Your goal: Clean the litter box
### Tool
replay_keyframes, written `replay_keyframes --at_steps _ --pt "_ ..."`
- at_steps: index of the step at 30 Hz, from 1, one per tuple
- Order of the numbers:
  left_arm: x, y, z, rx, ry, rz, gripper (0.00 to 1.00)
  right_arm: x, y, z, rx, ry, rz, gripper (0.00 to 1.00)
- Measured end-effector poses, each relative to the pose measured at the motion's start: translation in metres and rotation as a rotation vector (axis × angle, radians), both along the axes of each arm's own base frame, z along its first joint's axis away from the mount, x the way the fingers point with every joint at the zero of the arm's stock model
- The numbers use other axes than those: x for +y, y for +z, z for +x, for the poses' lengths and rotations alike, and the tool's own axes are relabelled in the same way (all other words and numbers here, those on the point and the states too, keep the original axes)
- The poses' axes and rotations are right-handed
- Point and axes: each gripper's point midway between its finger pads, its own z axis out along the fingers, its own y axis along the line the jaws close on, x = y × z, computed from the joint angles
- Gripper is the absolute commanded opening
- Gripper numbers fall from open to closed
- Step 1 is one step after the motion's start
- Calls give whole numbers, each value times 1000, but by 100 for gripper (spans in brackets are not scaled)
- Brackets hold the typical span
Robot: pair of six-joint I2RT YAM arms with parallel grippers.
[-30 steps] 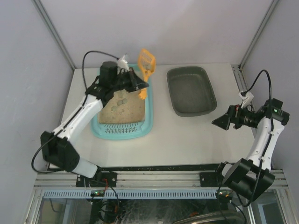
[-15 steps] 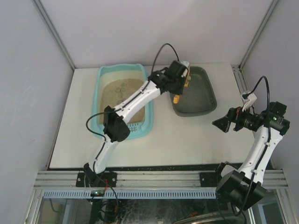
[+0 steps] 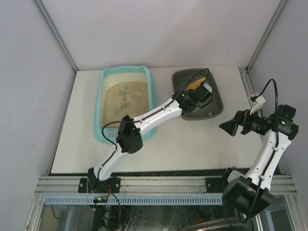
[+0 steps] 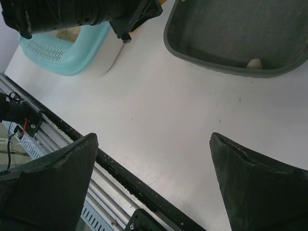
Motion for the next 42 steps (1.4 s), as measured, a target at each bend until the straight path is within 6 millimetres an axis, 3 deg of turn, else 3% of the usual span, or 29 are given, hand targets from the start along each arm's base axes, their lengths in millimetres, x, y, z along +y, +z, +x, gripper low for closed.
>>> replay_keyframes --at_steps 4,7,9,12,14,16,17,20,23,25,42 --pt "16 14 -12 36 15 -25 0 -1 -1 0 1 -5 0 100" --pt "52 53 -27 113 48 -146 0 0 -3 -1 5 -4 3 100" --pt "98 98 -33 146 117 -291 0 0 -4 -1 7 -4 4 100" --pt "201 167 -34 91 297 -540 0 1 -5 0 13 5 8 100" --pt "261 179 -45 55 424 -626 0 3 -6 0 24 18 12 100" --pt "287 163 -70 108 481 -651 0 6 -8 1 34 36 11 100" --pt "289 150 -81 155 489 -646 0 7 -9 1 36 44 7 100" --pt "286 83 -100 365 520 -568 0 11 -11 2 43 66 -4 100" --pt "287 -2 -117 611 595 -429 0 14 -12 1 39 76 -13 100" --pt "291 -34 -130 715 635 -366 0 14 -13 0 37 73 -21 100" --pt "287 -39 -101 738 677 -360 0 11 -14 -2 28 53 -35 100"
